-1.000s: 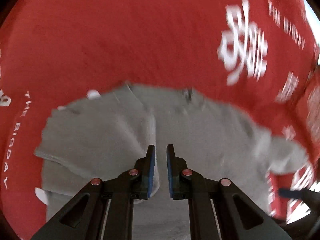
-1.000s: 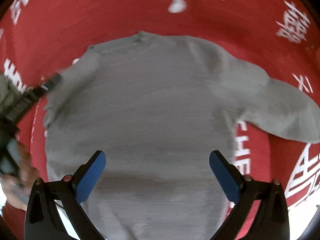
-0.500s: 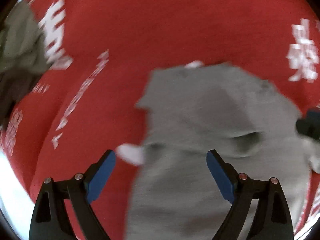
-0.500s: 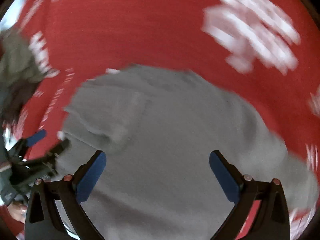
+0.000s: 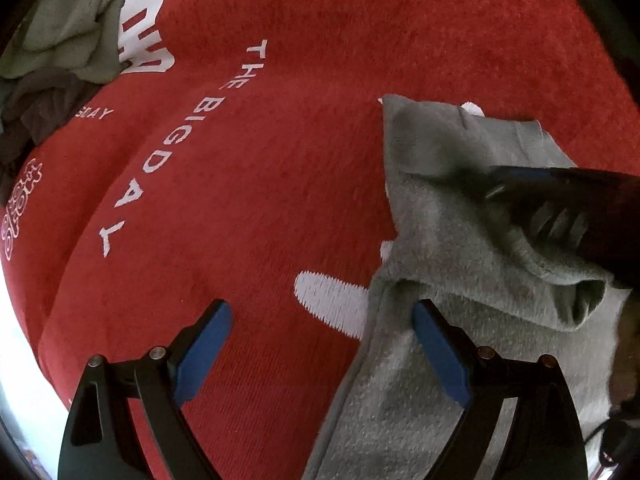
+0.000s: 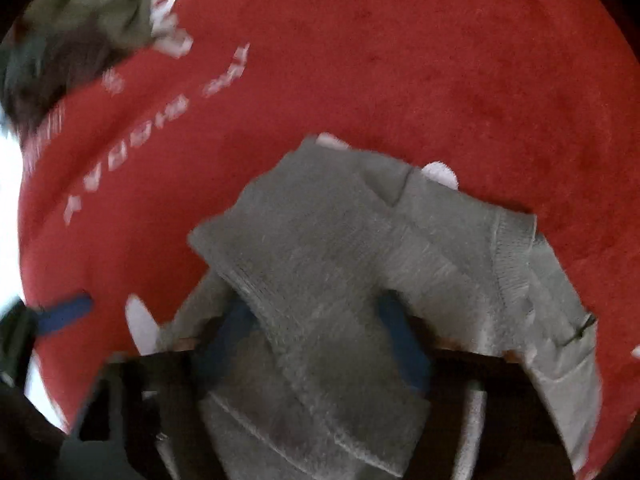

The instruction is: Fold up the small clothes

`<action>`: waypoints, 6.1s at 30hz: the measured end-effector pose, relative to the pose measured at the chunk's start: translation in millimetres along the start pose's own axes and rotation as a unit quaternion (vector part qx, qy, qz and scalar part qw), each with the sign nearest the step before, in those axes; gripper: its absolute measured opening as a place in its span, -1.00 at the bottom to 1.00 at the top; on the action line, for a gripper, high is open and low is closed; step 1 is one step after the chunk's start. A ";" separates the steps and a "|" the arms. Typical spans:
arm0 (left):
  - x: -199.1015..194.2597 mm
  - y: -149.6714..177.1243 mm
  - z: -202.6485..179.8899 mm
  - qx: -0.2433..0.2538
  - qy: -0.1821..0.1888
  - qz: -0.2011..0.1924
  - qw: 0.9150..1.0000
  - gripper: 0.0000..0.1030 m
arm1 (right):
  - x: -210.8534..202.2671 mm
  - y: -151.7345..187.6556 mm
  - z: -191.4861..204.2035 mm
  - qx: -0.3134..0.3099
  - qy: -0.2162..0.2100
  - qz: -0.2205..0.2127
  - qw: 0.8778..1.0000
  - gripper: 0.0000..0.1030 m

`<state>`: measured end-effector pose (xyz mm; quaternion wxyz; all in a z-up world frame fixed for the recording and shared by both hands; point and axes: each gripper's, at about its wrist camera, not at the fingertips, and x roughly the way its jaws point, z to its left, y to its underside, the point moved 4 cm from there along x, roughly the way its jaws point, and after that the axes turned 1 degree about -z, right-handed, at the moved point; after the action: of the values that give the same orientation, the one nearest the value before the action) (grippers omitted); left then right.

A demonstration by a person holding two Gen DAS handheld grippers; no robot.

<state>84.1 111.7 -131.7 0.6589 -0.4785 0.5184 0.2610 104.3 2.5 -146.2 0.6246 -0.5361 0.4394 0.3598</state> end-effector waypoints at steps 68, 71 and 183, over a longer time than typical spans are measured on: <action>9.9 -36.8 -26.2 0.057 -0.009 -0.001 0.998 0.79 | -68.2 56.5 -135.7 0.167 -0.035 0.041 0.985 -0.06; 18.7 -36.9 -23.3 0.054 -0.016 -0.002 0.998 0.86 | -69.3 113.1 -171.8 0.196 0.007 0.073 0.978 -0.06; -20.6 -2.6 0.1 0.013 -0.024 0.024 0.999 0.90 | -40.2 64.8 -13.6 -0.140 0.021 -0.002 0.990 -0.33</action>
<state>79.6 113.9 -111.6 0.6710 -0.4510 0.5168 0.2815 28.1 0.8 -132.1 0.5349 -0.6268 0.3967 0.4046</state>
